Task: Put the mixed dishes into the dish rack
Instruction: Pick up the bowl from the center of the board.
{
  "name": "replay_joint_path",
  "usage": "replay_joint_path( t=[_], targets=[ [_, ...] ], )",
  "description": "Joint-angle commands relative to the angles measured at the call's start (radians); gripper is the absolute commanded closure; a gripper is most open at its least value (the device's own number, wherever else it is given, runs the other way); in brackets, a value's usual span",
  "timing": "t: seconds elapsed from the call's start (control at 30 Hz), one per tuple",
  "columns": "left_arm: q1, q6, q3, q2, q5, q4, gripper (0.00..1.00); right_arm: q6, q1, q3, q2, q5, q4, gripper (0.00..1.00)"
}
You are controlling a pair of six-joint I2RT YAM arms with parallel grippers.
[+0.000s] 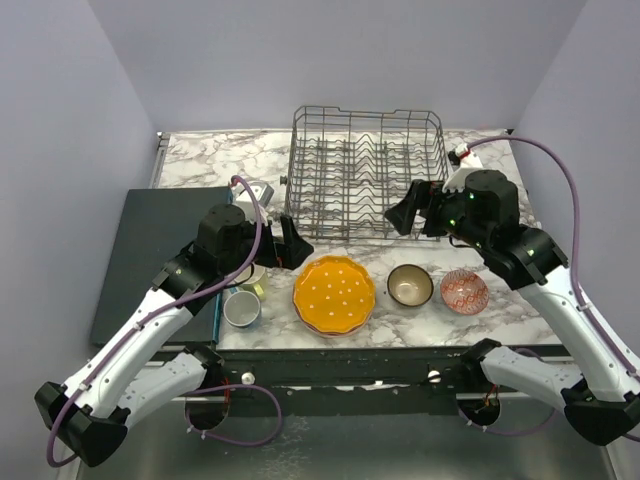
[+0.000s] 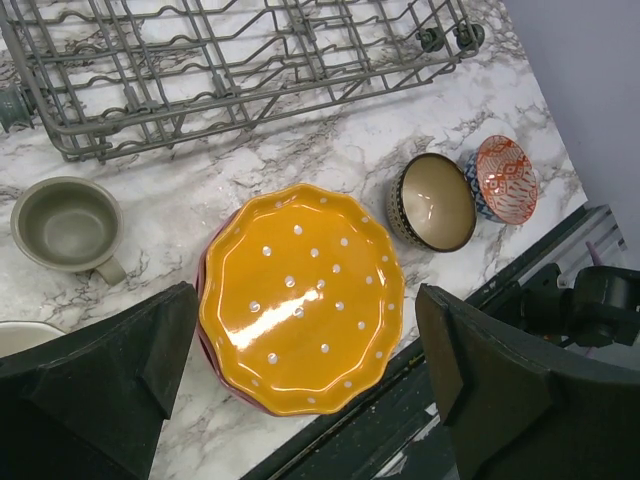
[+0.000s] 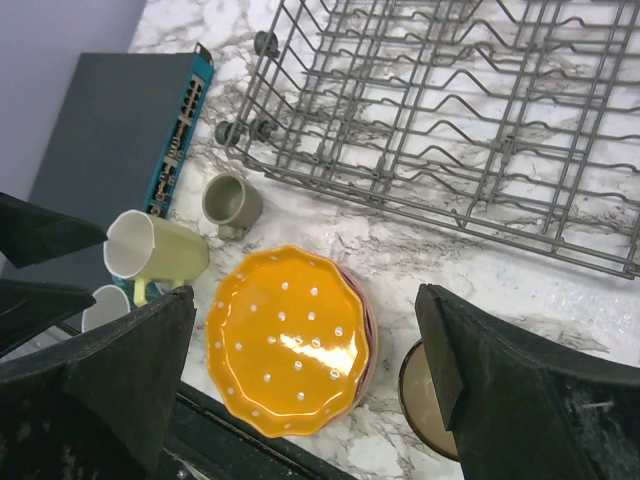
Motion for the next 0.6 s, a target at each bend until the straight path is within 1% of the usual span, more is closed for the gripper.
replay_joint_path(
  t=[0.0,0.13,0.27,0.5,0.57],
  targets=[
    [0.001,0.024,-0.009,-0.035,0.022,0.020,0.01,0.010,0.002,0.033,-0.010,0.024,-0.096,0.00],
    [0.001,0.025,-0.011,-0.045,0.023,0.018,0.01,0.021,0.002,-0.021,-0.054,0.022,-0.063,0.00],
    [0.001,0.026,-0.014,-0.053,0.027,0.014,0.01,0.040,0.002,-0.042,-0.040,0.075,-0.108,0.00],
    [0.001,0.028,-0.014,-0.042,0.057,0.012,0.01,0.068,0.002,-0.079,-0.036,0.109,-0.146,0.00],
    [0.003,0.018,-0.013,-0.032,0.085,0.011,0.01,0.071,0.002,-0.087,-0.040,0.122,-0.153,0.00]
  ],
)
